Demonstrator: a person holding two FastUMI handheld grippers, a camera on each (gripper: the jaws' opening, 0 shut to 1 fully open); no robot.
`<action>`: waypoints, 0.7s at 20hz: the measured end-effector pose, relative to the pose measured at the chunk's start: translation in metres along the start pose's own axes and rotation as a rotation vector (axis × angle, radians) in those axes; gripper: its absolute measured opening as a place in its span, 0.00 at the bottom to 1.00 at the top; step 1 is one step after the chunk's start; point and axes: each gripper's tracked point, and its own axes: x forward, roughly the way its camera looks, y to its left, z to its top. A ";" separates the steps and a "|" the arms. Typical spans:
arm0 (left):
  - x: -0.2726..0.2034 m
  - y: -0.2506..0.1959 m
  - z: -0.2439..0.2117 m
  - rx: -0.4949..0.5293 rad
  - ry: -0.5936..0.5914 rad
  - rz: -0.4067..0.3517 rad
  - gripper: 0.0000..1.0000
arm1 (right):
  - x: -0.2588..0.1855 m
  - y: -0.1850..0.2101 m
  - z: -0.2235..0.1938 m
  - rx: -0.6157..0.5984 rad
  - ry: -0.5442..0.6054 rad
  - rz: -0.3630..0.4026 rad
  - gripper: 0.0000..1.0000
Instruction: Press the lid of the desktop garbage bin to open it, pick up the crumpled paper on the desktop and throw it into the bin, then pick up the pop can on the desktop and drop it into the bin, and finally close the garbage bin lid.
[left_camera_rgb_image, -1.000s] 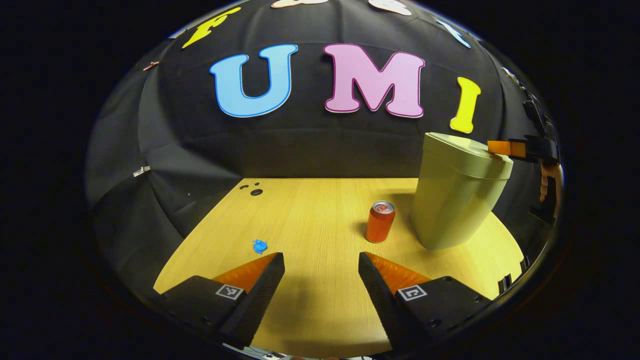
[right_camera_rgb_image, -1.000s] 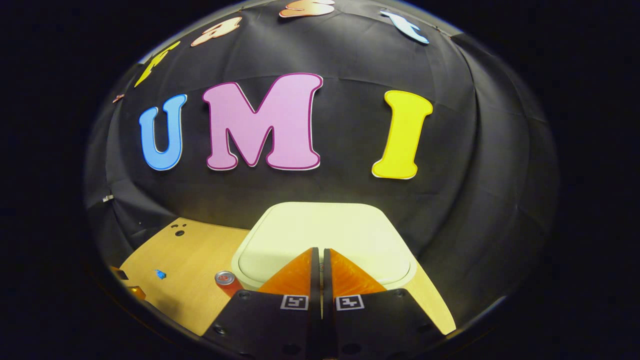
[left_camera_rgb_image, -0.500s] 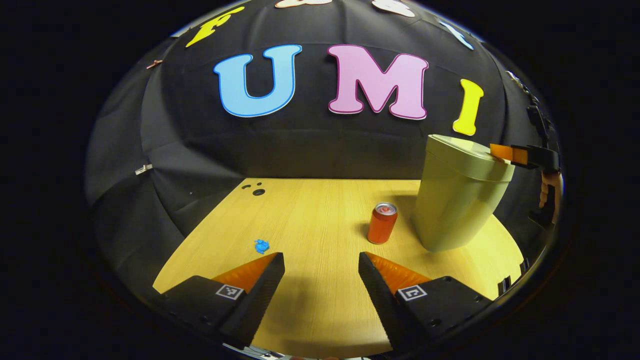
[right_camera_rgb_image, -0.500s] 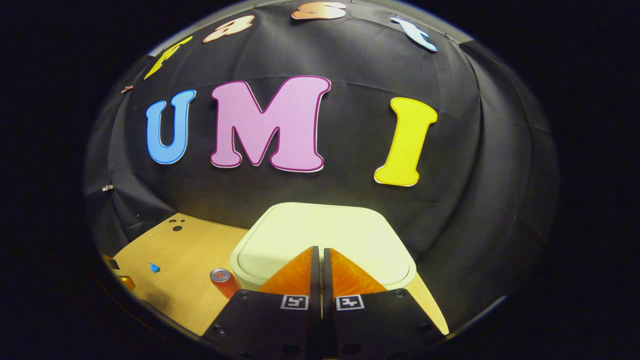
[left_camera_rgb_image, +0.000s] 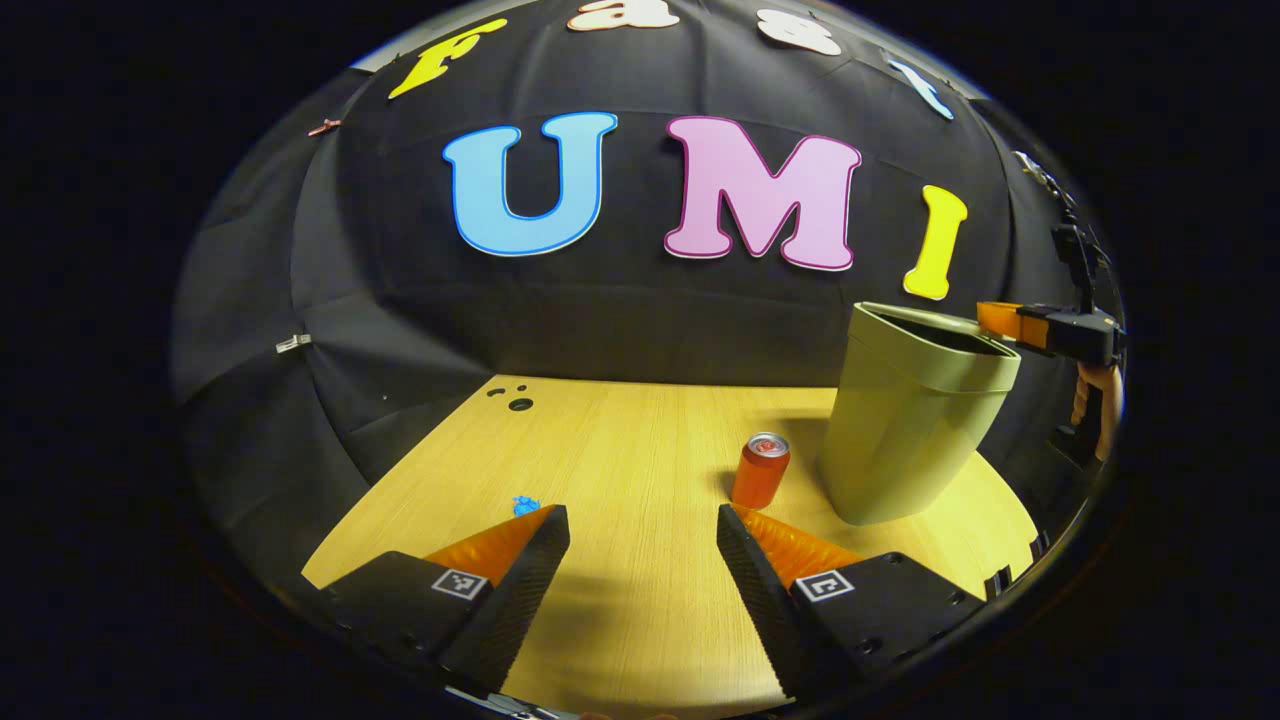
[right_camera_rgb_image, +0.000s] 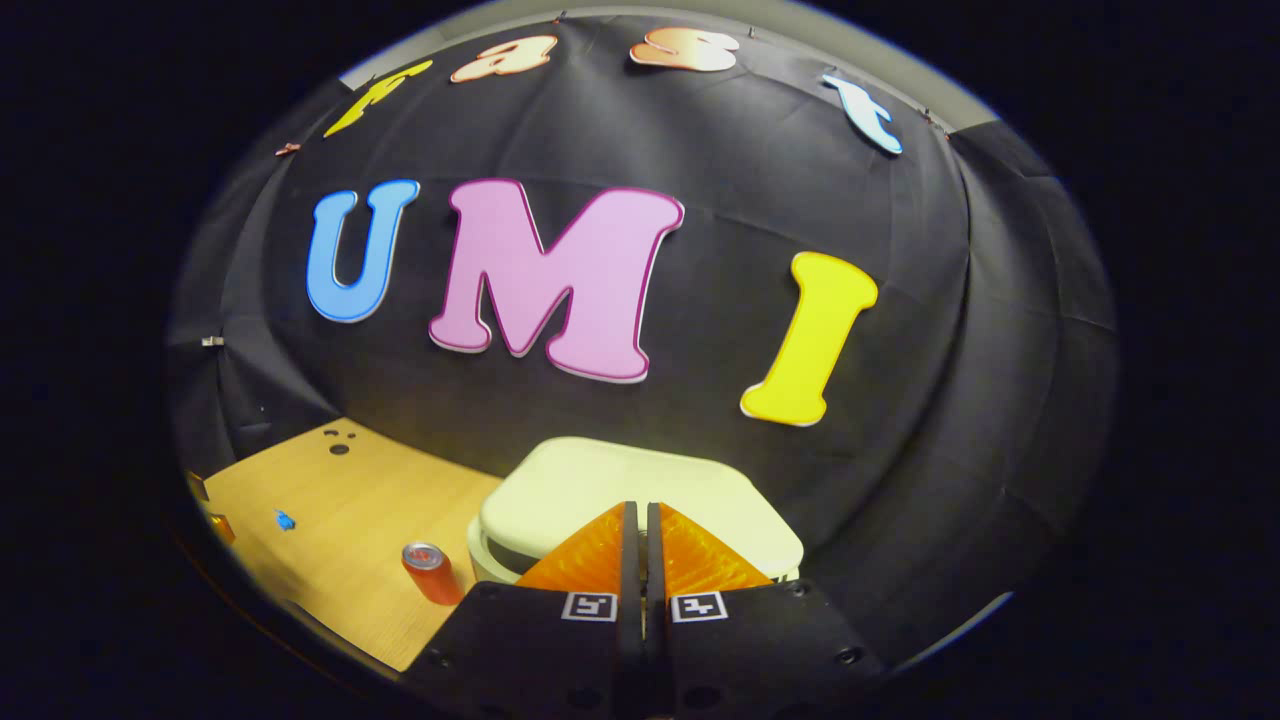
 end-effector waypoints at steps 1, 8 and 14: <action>-0.001 0.002 -0.001 -0.001 -0.004 0.001 0.96 | -0.004 0.000 0.005 0.014 -0.005 -0.001 0.05; -0.009 0.024 -0.012 -0.032 0.003 0.033 0.96 | -0.032 -0.008 0.004 0.167 0.046 -0.021 0.05; -0.009 0.059 -0.027 -0.059 0.027 0.096 0.96 | -0.049 -0.003 -0.017 0.208 0.094 -0.014 0.05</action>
